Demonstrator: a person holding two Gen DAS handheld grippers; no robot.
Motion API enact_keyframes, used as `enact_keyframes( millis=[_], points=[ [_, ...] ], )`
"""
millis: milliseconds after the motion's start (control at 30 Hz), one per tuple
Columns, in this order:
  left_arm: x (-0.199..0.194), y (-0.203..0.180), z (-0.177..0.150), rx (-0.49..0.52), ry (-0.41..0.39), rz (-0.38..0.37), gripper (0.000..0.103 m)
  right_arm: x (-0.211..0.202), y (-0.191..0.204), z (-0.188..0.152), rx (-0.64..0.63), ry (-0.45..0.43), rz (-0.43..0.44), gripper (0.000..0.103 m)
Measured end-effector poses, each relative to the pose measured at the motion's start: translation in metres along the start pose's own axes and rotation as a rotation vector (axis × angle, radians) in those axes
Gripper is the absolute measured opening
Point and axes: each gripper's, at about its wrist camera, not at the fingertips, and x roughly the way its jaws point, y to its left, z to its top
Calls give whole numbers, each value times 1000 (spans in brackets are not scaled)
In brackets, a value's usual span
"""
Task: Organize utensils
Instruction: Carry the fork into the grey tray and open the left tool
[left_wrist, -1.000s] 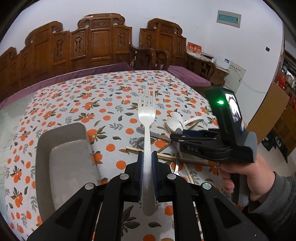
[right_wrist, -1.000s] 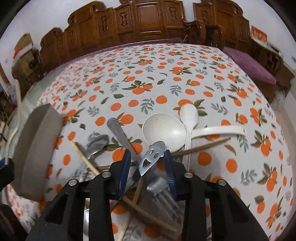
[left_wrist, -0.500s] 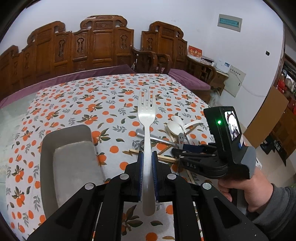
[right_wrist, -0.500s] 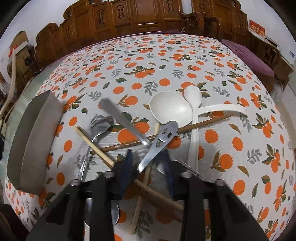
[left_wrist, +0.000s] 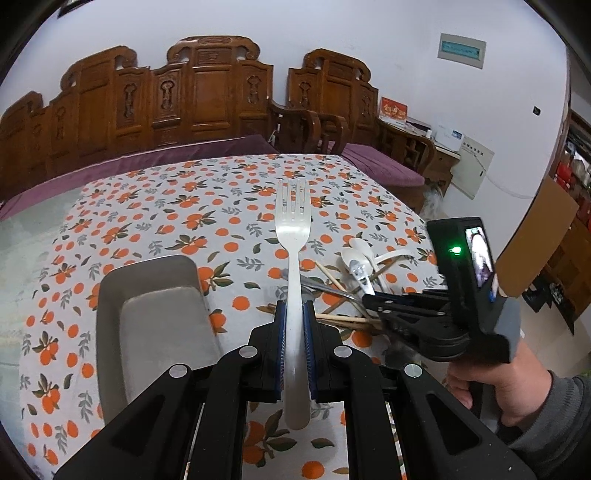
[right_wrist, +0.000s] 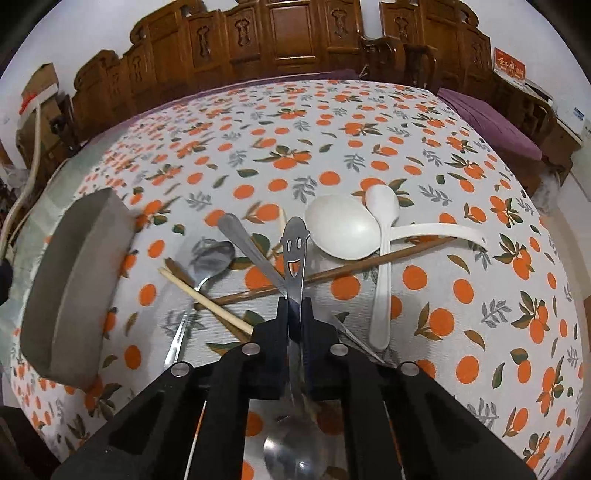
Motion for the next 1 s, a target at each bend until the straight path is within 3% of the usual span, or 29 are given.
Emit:
enact_keyframes(
  millis=[133,567,1000],
  points=[
    [-8,5,-1,-5,-10,19,8,-16,5,3,-5,-35,48,2],
    [-20,53,-13,-87,22,124,8,-61,37,13,-107,-137,145,2],
    [21,94,-30,-147,165,212,8,-86,91,41,-189,-196,274,2]
  ],
)
